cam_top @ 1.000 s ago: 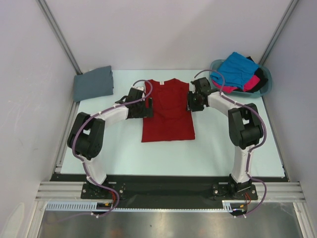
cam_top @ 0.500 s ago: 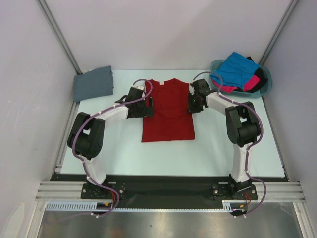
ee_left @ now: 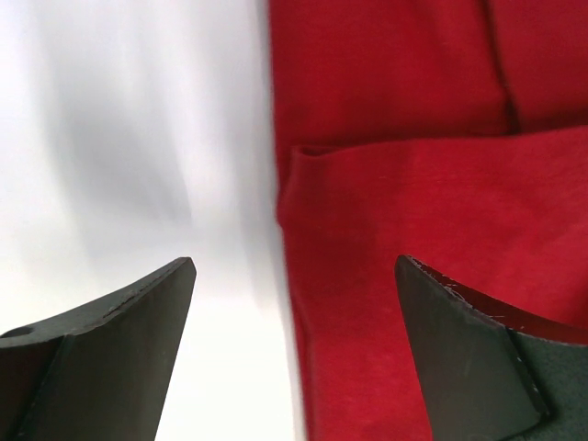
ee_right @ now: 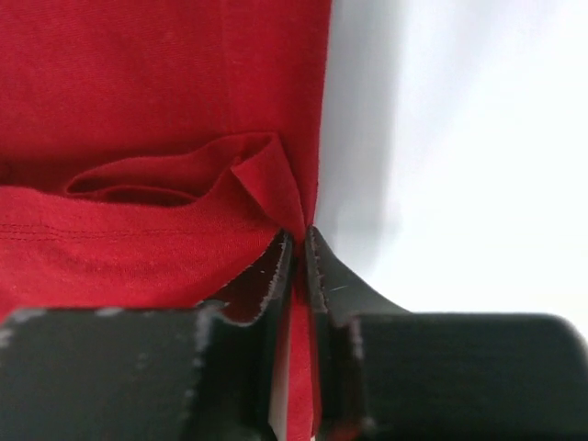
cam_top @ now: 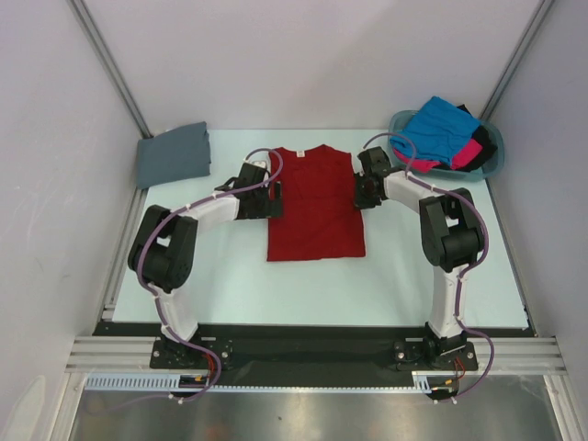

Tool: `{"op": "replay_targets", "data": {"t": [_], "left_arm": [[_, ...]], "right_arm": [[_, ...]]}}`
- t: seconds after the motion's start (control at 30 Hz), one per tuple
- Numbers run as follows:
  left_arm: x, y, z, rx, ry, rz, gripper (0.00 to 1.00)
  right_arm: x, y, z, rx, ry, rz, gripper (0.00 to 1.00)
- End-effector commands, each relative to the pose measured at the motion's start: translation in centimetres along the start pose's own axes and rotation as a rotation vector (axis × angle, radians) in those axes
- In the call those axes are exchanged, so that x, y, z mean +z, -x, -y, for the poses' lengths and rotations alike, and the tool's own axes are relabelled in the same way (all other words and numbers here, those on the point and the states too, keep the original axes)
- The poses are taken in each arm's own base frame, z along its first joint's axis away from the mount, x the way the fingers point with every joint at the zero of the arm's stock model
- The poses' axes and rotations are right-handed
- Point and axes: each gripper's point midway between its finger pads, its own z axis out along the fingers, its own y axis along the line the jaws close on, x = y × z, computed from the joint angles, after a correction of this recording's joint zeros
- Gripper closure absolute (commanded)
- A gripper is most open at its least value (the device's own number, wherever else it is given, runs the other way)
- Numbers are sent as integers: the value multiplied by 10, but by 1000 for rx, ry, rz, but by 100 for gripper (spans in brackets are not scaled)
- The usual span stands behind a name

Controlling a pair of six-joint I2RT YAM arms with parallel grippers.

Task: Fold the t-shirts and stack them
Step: Fold the tshirt

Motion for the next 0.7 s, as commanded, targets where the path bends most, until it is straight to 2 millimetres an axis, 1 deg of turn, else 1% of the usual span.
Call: {"op": "replay_targets", "data": {"t": [0.0,0.03,0.07,0.1,0.13,0.17,0.2,0.27,0.3,0.33,0.4,0.43,0.47,0.53,0.57,0.6,0.63,0.67], "left_arm": [[5,14,-14,-4,62,24,4],[6,14,-16,-2,73,25,4],[7,15,-20,-4,88,24,4],[8,16,-24,-1,107,22,4],[7,17,-27,0,121,27,4],[6,19,-28,-2,128,35,4],[3,23,-28,-1,127,54,4],[-8,31,-28,-2,124,93,4],[-13,34,-27,-3,118,109,3],[-24,43,-24,-6,108,141,3],[-36,53,-19,-8,86,172,3],[-41,54,-17,-8,76,173,2],[-52,61,-13,-14,56,195,1],[-60,60,-6,-30,13,201,1],[-63,57,1,-42,-27,194,0],[-71,58,5,-52,-54,209,0],[-69,46,5,-61,-67,184,0],[-70,40,15,-73,-130,166,0]], "right_arm": [[-9,17,21,21,-75,67,86],[-9,15,23,22,-84,63,84],[-10,16,25,24,-95,67,76],[-11,16,25,25,-93,68,71],[-12,17,25,27,-90,69,61],[-14,17,23,28,-80,70,57],[-21,21,19,23,-65,88,53],[-29,23,15,20,-32,111,45],[-43,32,7,12,8,145,43],[-49,32,4,11,20,153,41],[-63,37,0,8,35,178,37],[-75,40,-1,11,42,191,33],[-80,39,-1,13,47,192,31],[-91,34,-5,13,77,178,30],[-90,27,-3,19,78,159,30],[-91,22,-3,20,86,145,30],[-92,14,-5,23,109,116,30],[-92,8,-3,34,115,99,30]]}}
